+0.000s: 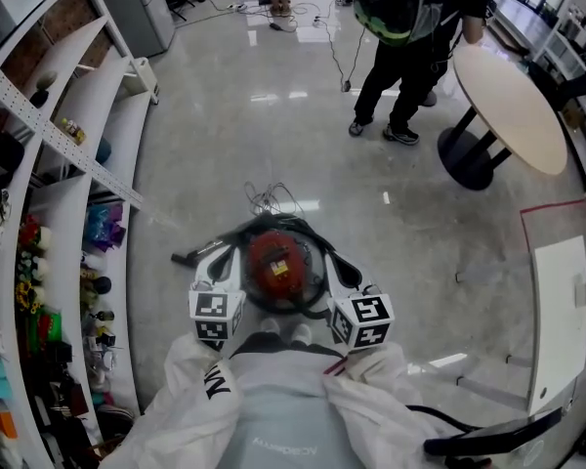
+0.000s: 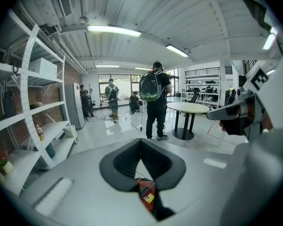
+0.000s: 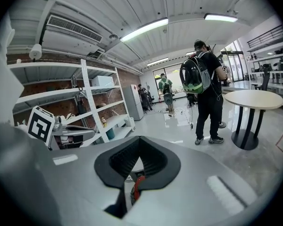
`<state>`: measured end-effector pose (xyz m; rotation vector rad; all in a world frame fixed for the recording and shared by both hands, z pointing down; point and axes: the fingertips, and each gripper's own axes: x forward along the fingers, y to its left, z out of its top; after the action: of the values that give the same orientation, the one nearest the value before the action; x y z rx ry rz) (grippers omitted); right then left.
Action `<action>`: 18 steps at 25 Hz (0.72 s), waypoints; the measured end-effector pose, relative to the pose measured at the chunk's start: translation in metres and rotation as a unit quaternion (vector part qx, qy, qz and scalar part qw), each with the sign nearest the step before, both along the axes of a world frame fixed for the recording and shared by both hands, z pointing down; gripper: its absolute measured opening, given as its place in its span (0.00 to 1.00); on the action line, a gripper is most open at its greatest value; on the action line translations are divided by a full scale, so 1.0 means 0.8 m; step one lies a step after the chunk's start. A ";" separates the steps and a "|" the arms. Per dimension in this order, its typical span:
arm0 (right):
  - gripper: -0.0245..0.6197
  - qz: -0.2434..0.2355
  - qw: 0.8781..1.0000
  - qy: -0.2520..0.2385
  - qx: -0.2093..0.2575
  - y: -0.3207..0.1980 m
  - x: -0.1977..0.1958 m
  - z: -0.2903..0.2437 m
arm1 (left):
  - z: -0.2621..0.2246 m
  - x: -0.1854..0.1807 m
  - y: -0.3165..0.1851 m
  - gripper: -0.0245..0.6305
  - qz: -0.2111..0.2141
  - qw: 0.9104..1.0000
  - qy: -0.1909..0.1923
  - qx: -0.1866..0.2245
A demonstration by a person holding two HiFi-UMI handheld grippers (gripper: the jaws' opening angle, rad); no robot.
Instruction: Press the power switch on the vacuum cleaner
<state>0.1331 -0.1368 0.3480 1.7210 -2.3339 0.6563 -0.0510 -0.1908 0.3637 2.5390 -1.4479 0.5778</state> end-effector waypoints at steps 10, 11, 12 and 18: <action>0.04 0.001 1.000 -0.006 0.004 0.014 0.002 0.000 | -0.001 0.011 0.021 0.04 0.013 1.000 -0.001 -0.002; 0.04 0.003 1.000 -0.006 0.005 0.015 0.003 0.001 | -0.001 0.012 0.022 0.04 0.016 1.000 -0.001 -0.003; 0.04 0.004 1.000 -0.006 0.006 0.016 0.003 0.001 | 0.000 0.013 0.023 0.04 0.018 1.000 -0.001 -0.002; 0.04 0.011 1.000 -0.002 0.012 0.029 -0.001 -0.003 | -0.009 0.013 0.037 0.04 0.031 1.000 0.002 0.008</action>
<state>0.1323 -0.1137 0.3456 1.7583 -2.3377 0.6390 -0.0404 -0.1614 0.3565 2.6027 -1.3833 0.5738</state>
